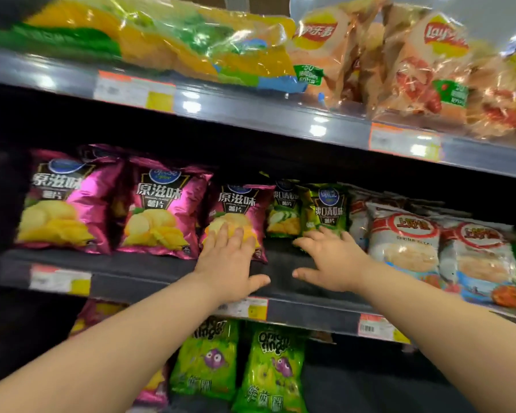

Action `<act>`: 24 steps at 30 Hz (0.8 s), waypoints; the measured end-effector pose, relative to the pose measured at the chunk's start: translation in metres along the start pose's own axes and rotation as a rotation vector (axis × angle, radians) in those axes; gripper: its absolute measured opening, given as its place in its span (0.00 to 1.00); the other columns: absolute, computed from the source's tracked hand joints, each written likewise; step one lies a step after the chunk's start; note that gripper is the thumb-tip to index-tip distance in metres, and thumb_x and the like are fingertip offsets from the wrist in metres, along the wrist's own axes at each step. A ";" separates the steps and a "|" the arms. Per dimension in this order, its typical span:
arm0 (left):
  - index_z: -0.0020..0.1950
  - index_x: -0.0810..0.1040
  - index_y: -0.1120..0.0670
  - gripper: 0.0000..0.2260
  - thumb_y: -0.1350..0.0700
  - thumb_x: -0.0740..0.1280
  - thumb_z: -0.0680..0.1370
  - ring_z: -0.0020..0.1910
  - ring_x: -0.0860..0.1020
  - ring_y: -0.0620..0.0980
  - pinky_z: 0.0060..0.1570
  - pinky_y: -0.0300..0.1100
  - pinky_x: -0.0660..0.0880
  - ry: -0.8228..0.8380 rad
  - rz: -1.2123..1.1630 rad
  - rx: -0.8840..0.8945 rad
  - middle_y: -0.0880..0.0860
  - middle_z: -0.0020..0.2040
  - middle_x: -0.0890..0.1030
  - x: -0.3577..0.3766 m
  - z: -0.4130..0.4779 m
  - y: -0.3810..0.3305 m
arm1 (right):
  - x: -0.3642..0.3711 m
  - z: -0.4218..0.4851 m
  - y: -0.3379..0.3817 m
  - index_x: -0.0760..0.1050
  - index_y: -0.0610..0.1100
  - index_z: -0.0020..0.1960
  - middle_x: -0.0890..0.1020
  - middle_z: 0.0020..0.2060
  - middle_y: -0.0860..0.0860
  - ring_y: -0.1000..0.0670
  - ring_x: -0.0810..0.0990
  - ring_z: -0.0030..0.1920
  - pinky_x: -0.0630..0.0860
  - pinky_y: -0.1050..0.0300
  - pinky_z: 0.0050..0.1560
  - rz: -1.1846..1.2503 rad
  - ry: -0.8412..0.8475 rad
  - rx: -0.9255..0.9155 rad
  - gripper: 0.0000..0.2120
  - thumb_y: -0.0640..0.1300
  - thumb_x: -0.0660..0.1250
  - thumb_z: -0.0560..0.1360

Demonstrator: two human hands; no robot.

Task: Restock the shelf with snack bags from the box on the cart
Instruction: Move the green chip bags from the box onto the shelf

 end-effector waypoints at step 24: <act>0.79 0.46 0.51 0.39 0.32 0.54 0.76 0.78 0.46 0.61 0.73 0.61 0.47 0.332 0.052 -0.770 0.56 0.80 0.48 0.030 -0.405 0.111 | 0.012 -0.134 0.295 0.56 0.53 0.75 0.58 0.76 0.52 0.45 0.53 0.76 0.53 0.39 0.72 0.181 0.054 -0.692 0.33 0.64 0.59 0.74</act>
Point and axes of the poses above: each hand's wrist, its own z-axis towards the middle knuckle, its own x-axis out of the palm, y = z × x, the point moved 6 cm from there along z, towards the middle knuckle
